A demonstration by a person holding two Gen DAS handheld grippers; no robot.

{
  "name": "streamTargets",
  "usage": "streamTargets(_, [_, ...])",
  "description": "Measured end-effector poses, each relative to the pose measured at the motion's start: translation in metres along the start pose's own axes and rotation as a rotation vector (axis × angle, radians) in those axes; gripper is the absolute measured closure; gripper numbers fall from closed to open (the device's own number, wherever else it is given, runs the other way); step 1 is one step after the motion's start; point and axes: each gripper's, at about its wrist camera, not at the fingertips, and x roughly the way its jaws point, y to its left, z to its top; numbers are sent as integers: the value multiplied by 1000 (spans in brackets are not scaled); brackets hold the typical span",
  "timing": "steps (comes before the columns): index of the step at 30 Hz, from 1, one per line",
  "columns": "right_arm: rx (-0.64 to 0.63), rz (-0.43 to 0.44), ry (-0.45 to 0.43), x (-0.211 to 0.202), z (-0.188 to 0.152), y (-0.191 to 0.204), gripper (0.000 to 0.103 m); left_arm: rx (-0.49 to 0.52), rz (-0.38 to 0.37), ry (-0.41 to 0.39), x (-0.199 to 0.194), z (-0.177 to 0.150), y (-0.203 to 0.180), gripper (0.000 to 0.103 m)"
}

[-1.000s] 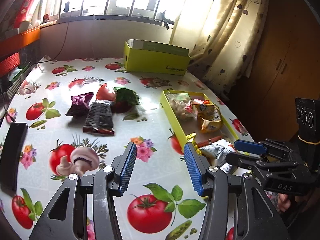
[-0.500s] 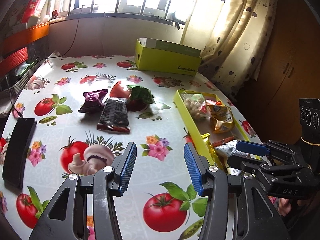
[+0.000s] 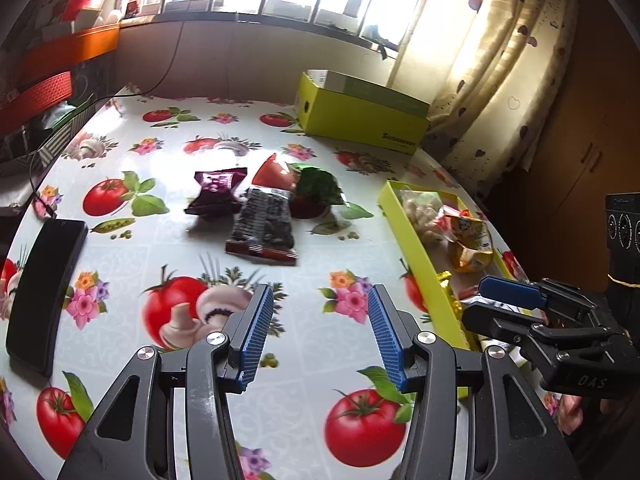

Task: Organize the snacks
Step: 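Move both grippers from the tray back to the snack pile, then grasp the green snack packet with the right gripper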

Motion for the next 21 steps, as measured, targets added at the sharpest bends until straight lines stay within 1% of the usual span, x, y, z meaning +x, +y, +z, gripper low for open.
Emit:
streamTargets(4, [8,7,11,10,9,3,53,-12,20,-6,0,5,11,52])
streamTargets(12, [36,-17,8,28,37,1,53,-31,74,-24,3,23,38,52])
streamTargets(15, [-3,-28,2,33,49,4,53,-20,86,-24,10,30,44,52])
streamTargets(21, [-150,-45,34,55,80,9,53,-19,57,-16,25,39,51,52])
